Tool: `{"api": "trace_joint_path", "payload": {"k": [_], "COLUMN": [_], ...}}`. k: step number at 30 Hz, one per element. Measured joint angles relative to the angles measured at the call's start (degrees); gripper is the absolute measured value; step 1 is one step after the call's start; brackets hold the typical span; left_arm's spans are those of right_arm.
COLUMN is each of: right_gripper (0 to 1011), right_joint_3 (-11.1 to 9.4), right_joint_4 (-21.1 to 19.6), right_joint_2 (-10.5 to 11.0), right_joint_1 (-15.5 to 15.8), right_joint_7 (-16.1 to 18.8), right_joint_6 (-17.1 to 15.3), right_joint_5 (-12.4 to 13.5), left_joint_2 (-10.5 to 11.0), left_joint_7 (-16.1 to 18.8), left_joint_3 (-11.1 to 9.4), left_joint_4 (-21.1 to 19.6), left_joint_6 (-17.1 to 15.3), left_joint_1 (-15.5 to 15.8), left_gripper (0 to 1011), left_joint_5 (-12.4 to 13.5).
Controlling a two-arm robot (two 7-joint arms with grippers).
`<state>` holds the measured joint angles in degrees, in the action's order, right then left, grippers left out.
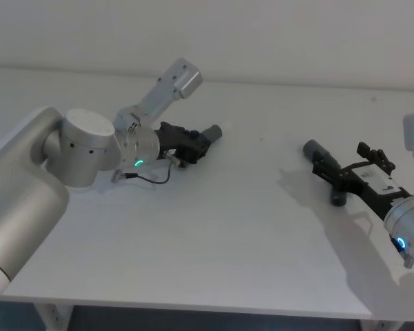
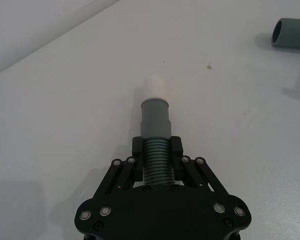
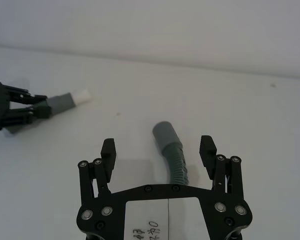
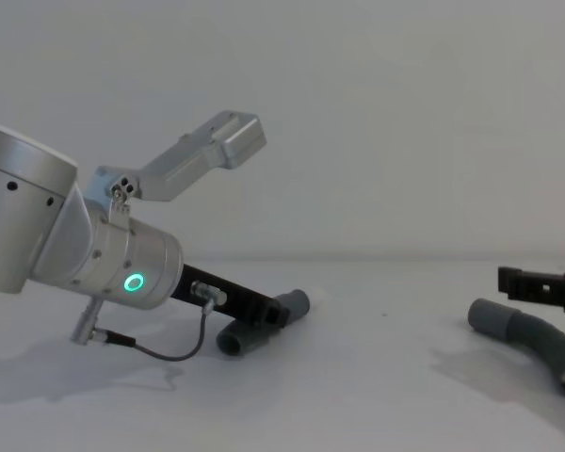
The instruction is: Use both hands to pick up one end of the pipe from the table, align the ends, and insert them.
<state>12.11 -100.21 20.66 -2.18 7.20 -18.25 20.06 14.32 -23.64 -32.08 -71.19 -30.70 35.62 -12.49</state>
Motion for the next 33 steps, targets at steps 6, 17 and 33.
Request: {"api": "trace_joint_path", "payload": {"k": [6, 17, 33], "right_gripper": [1000, 1000, 1000], "right_joint_3": [-0.25, -0.25, 0.02], "right_joint_4": [1.25, 3.68, 7.55], "right_joint_2": [-0.87, -2.11, -3.23], "right_joint_1": [-0.82, -2.45, -5.49], "right_joint_7": [-0.80, -1.23, -0.26], "right_joint_6": [-2.32, -4.57, -7.00], "right_joint_5": [0.11, 0.12, -0.11], "left_joint_2": [0.00, 0.00, 0.00], "left_joint_7": [0.00, 0.00, 0.00], "left_joint_3": [0.00, 0.00, 0.00], "left_joint_4": [0.00, 0.00, 0.00], "left_joint_6": [0.00, 0.00, 0.00], "left_joint_1": [0.00, 0.00, 0.00], "left_gripper": [313, 313, 313], "left_joint_5": [0.01, 0.00, 0.00]}}
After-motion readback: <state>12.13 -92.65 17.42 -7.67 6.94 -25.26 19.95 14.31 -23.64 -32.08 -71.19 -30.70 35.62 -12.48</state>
